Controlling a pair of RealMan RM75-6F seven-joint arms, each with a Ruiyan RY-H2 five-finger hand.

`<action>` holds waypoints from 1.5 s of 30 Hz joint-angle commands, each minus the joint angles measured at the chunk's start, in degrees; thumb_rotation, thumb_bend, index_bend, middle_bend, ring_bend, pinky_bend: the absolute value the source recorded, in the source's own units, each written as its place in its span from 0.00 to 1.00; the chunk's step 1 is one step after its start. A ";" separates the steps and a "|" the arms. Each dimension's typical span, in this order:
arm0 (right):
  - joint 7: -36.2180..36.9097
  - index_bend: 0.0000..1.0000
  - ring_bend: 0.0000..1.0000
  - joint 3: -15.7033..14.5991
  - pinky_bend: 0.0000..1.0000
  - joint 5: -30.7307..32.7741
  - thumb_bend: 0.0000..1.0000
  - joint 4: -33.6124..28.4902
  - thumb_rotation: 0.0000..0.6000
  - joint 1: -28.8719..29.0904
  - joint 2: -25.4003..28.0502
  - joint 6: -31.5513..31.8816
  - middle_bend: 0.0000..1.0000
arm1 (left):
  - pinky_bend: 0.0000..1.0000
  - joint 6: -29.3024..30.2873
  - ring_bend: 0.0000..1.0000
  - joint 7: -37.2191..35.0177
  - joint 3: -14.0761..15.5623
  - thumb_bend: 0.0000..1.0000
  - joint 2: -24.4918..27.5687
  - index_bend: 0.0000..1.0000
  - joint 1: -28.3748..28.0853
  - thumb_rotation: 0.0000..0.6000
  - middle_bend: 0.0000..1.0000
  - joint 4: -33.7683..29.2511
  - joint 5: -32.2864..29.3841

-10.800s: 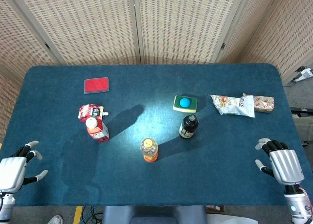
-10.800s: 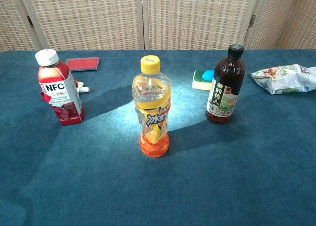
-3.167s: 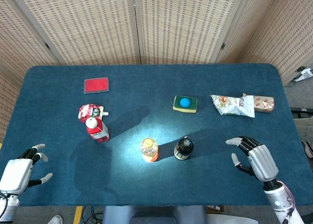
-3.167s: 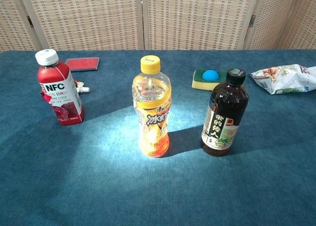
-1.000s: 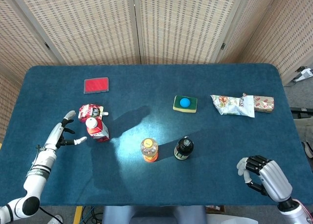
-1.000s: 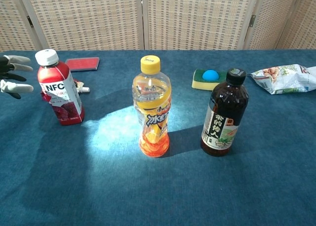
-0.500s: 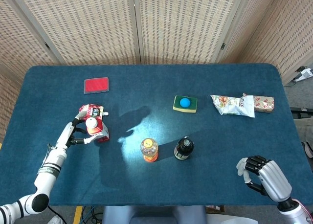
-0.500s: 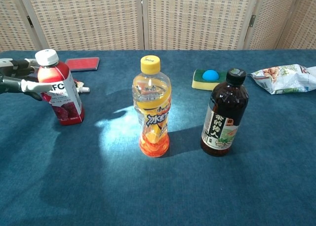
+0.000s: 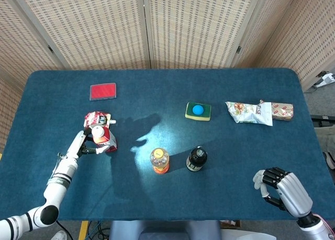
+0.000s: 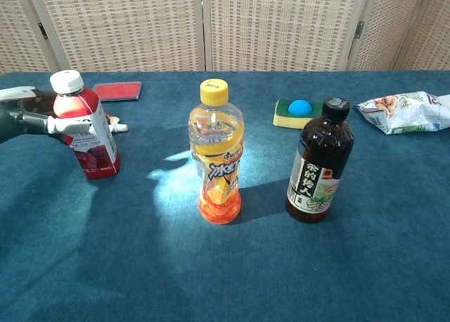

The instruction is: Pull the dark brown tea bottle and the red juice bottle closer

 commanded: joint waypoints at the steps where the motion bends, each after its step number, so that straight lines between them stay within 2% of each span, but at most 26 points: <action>1: -0.06 0.60 0.47 0.00 0.52 -0.02 0.27 0.00 1.00 0.00 0.00 -0.03 0.51 | 0.35 0.04 0.23 1.19 0.01 0.07 -0.18 0.33 -0.51 1.00 0.19 -0.29 -0.98; 7: 0.02 0.60 0.47 0.04 0.52 0.03 0.27 0.00 1.00 0.01 -0.02 -0.11 0.51 | 0.45 2.28 0.34 3.49 0.04 0.07 -1.42 0.44 -0.82 1.00 0.34 -0.56 -1.53; 16: 0.26 0.60 0.47 0.14 0.52 0.14 0.27 0.02 1.00 -0.11 0.12 0.15 0.51 | 0.51 4.52 0.41 5.82 0.00 0.07 -1.08 0.53 -0.72 1.00 0.43 -3.32 -1.39; 23: 0.29 0.60 0.47 -0.07 0.52 -0.32 0.27 0.09 1.00 -0.17 0.18 0.28 0.51 | 0.52 6.20 0.42 7.75 0.25 0.07 5.19 0.55 1.06 1.00 0.44 -12.28 -0.47; 29: -0.23 0.60 0.47 -0.21 0.52 -0.53 0.27 0.01 1.00 -0.12 -0.01 -0.09 0.51 | 0.52 8.68 0.42 8.74 1.37 0.07 8.12 0.55 2.77 1.00 0.44 -16.88 2.01; 37: -0.35 0.60 0.47 -0.34 0.52 -0.56 0.27 -0.06 1.00 -0.08 0.00 -0.38 0.51 | 0.52 13.22 0.42 10.08 4.12 0.07 5.97 0.54 4.56 1.00 0.44 -16.38 7.38; 45: -0.37 0.60 0.47 -0.34 0.52 -0.48 0.27 -0.01 1.00 -0.20 -0.01 -0.27 0.51 | 0.52 14.24 0.42 11.73 6.88 0.07 4.54 0.53 5.28 1.00 0.44 -16.82 10.55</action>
